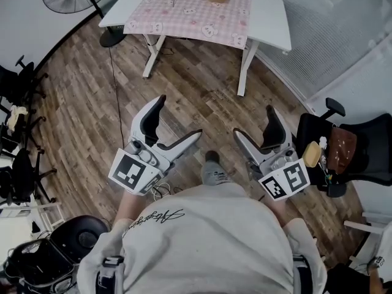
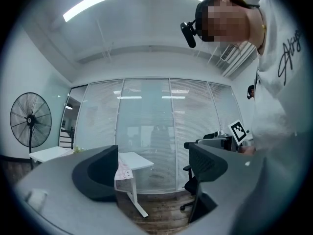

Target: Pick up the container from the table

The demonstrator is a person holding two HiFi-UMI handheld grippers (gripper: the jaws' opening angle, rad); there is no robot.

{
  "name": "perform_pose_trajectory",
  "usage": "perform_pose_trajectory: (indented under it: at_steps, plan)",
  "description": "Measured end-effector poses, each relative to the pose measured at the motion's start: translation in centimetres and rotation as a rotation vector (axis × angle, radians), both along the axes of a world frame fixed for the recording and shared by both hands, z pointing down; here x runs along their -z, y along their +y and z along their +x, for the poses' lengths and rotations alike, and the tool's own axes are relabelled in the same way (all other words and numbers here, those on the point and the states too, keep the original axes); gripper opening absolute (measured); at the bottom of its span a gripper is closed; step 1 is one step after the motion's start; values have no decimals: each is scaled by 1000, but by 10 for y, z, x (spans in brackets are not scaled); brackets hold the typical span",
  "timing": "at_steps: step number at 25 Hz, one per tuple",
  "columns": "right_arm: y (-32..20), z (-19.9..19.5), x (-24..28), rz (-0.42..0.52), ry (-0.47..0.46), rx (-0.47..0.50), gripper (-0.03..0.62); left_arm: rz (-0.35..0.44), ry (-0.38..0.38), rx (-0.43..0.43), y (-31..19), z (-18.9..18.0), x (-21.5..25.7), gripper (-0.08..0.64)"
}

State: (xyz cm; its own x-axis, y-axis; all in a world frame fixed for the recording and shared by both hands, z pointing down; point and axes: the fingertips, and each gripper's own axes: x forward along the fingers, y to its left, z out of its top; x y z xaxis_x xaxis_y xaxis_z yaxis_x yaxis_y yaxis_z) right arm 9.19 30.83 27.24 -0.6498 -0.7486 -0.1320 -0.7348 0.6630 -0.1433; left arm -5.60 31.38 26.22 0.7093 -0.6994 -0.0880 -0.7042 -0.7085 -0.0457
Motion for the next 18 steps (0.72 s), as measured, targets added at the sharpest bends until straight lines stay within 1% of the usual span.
perform_pose_trajectory:
  at_steps: [10,18]
  plan:
    - [-65,10,5,-3,7,31,443,-4,-13,30,-62,8,5,437]
    - [-124,31,9,12,9,55,442,17,-23,54,-116,29,10,437]
